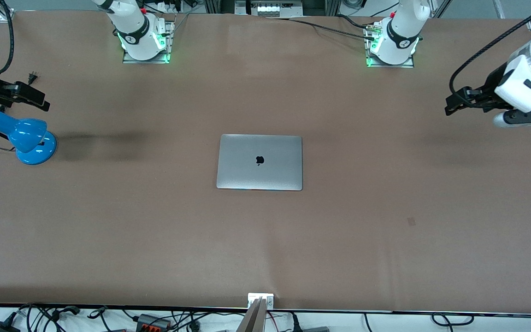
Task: Close laptop with both arms from behind
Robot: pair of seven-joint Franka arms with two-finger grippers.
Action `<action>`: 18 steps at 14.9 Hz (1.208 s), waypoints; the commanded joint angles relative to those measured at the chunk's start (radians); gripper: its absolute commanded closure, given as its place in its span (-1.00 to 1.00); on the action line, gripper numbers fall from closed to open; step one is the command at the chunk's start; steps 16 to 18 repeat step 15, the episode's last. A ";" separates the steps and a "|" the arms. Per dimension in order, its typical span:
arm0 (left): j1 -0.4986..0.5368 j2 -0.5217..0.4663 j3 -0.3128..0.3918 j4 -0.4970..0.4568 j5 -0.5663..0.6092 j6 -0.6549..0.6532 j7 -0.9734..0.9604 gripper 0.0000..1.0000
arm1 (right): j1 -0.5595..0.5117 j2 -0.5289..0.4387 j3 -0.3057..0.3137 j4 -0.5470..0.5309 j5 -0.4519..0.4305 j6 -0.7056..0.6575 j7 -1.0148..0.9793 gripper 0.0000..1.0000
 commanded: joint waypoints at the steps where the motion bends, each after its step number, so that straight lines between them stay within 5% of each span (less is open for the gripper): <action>1: 0.076 0.027 -0.050 0.050 0.008 -0.005 0.006 -1.00 | -0.007 0.010 0.001 0.021 0.009 -0.017 0.001 -1.00; 12: 0.088 0.034 -0.121 0.096 0.021 -0.013 0.001 -1.00 | -0.004 0.010 0.003 0.023 0.009 -0.020 -0.001 -1.00; 18: 0.087 0.027 -0.101 0.096 0.019 -0.021 0.001 -1.00 | -0.004 0.010 0.003 0.023 0.009 -0.022 -0.001 -1.00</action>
